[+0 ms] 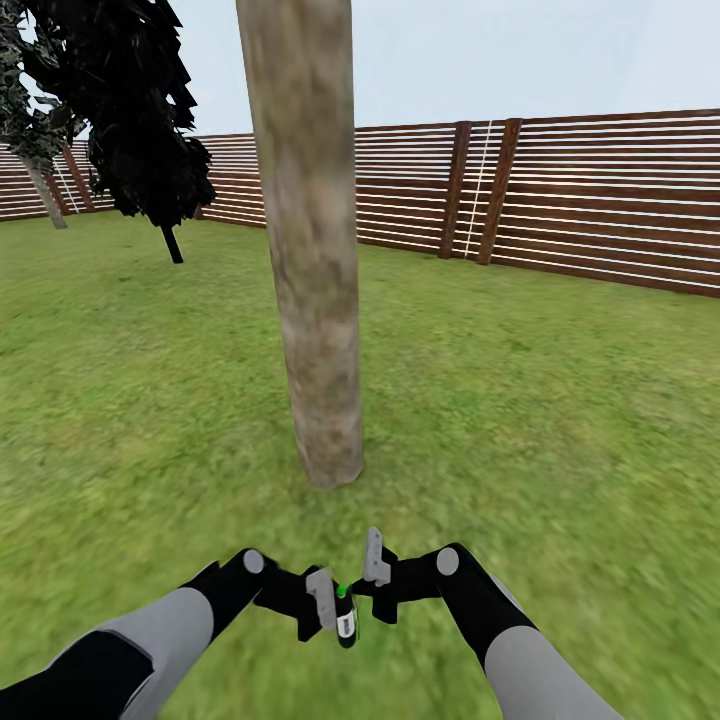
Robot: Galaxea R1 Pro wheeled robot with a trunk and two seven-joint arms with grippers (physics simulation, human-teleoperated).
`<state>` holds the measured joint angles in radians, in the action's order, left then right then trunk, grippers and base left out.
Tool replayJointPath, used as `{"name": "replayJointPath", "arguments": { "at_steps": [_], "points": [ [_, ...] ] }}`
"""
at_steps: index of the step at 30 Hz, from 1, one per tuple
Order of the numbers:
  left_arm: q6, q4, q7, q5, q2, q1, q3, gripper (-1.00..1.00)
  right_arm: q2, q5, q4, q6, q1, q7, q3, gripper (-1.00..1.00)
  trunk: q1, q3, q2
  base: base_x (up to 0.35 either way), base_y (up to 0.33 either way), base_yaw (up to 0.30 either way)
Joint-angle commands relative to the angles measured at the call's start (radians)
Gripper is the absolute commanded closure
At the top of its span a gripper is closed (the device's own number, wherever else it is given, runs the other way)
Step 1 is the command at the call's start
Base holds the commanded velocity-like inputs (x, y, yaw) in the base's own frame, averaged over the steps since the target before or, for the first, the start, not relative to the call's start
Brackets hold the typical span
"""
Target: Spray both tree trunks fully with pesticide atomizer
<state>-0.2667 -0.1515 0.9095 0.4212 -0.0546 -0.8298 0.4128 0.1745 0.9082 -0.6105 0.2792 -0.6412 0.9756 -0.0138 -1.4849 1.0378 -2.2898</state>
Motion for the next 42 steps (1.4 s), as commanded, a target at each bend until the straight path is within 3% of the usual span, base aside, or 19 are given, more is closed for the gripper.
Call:
{"name": "replayJointPath", "arguments": {
  "at_steps": [1, 3, 5, 6, 7, 13, 15, 16, 17, 19, 21, 23, 25, 27, 31, 32, 33, 36, 42],
  "points": [
    [0.0, 0.003, 0.0, -0.001, 0.011, 0.0, -0.004, 1.0, 0.0, 0.0, 0.0, 0.0, 0.0, 0.0, 0.0, 1.0, 0.0, 0.0, 0.0, 0.0, 0.0, 0.0],
    [0.001, 0.006, 0.0, 0.003, 0.046, 0.0, -0.001, 1.0, 0.0, 0.001, 0.001, 0.0, 0.0, 0.0, 0.0, 1.0, 0.0, 0.0, 0.0, 0.0, 0.0, 0.0],
    [0.002, 0.009, 0.0, 0.005, 0.096, 0.003, 0.0, 1.0, 0.0, 0.001, 0.001, 0.0, 0.0, 0.0, 0.0, 1.0, 0.0, 0.0, 0.0, 0.0, 0.0, 0.0],
    [0.003, 0.008, 0.0, 0.006, 0.137, 0.013, 0.001, 1.0, 0.0, 0.001, 0.001, 0.0, 0.0, 0.0, 0.0, 1.0, 0.0, 0.0, 0.0, 0.0, 0.0, 0.0],
    [0.003, 0.008, 0.0, 0.006, 0.157, 0.019, 0.0, 1.0, -0.001, 0.001, 0.002, 0.0, 0.0, 0.0, -0.001, -1.0, 0.0, 0.0, 0.0, 0.0, 0.0, 0.0],
    [0.016, 0.011, -0.005, 0.0, 0.268, 0.037, -0.005, 1.0, -0.008, 0.005, 0.003, -0.002, 0.0, -0.006, -0.009, -1.0, 0.0, 0.0, 0.0, 0.0, 0.0, 0.0],
    [0.028, 0.012, -0.054, -0.031, 0.287, 0.038, -0.043, 1.0, -0.025, 0.007, 0.007, -0.003, 0.0, -0.02, -0.011, -1.0, 0.0, 0.0, 0.0, 0.0, 0.0, 0.0],
    [0.052, 0.013, -0.125, -0.063, 0.289, 0.038, -0.082, 1.0, -0.056, 0.005, 0.012, -0.001, 0.001, -0.064, -0.012, -1.0, 0.0, 0.0, 0.0, 0.0, 0.0, 0.0],
    [0.09, 0.014, -0.204, -0.091, 0.289, 0.038, -0.115, 1.0, -0.092, -0.004, 0.028, -0.001, 0.002, -0.132, -0.024, -1.0, 0.0, 0.0, 0.0, 0.0, 0.0, 0.0],
    [0.188, 0.012, -0.382, -0.144, 0.279, 0.038, -0.177, 1.0, -0.137, -0.05, 0.121, 0.0, 0.003, -0.309, -0.134, -1.0, 0.0, 0.0, 0.0, 0.0, 0.0, 0.0],
    [0.269, 0.006, -0.602, -0.237, 0.252, 0.038, -0.264, 1.0, -0.152, -0.081, 0.246, 0.002, 0.003, -0.53, -0.268, -1.0, 0.0, 0.0, 0.0, 0.0, 0.0, 0.0],
    [0.306, 0.005, -0.791, -0.326, 0.217, 0.038, -0.323, 1.0, -0.16, -0.091, 0.362, 0.003, 0.005, -0.799, -0.326, -1.0, 0.0, 0.0, 0.0, 0.0, 0.0, 0.0],
    [0.335, 0.002, -0.873, -0.386, 0.184, 0.038, -0.342, 1.0, -0.16, -0.095, 0.47, 0.008, 0.023, -1.054, -0.34, -1.0, 0.0, 0.0, 0.0, 0.0, 0.0, 0.0],
    [0.396, -0.003, -0.893, -0.419, 0.165, 0.037, -0.347, 1.0, -0.161, -0.098, 0.535, 0.046, 0.06, -1.199, -0.345, -1.0, 0.0, 0.0, 0.0, 0.0, 0.0, 0.0],
    [0.5, -0.006, -0.898, -0.432, 0.129, 0.028, -0.345, 1.0, -0.163, -0.105, 0.559, 0.165, 0.121, -1.251, -0.348, -1.0, 0.0, 0.0, 0.0, 0.0, 0.0, 0.0],
    [0.558, -0.006, -0.9, -0.431, 0.116, 0.027, -0.344, 1.0, -0.163, -0.122, 0.56, 0.191, 0.136, -1.253, -0.348, -1.0, 0.0, 0.0, 0.0, 0.0, 0.0, 0.0],
    [0.636, -0.006, -0.898, -0.432, 0.102, 0.028, -0.346, 1.0, -0.164, -0.169, 0.56, 0.22, 0.148, -1.254, -0.348, -1.0, 0.0, 0.0, 0.0, 0.0, 0.0, 0.0],
    [0.668, -0.005, -0.903, -0.432, 0.09, 0.033, -0.347, 1.0, -0.165, -0.221, 0.561, 0.232, 0.153, -1.253, -0.348, -1.0, 0.0, 0.0, 0.0, 0.002, 0.0, 0.0],
    [0.675, 0.002, -0.912, -0.432, 0.082, 0.036, -0.348, 1.0, -0.165, -0.231, 0.563, 0.233, 0.155, -1.25, -0.347, -1.0, 0.0, 0.0, 0.0, 0.262, 0.0, 0.0]
  ]
}}
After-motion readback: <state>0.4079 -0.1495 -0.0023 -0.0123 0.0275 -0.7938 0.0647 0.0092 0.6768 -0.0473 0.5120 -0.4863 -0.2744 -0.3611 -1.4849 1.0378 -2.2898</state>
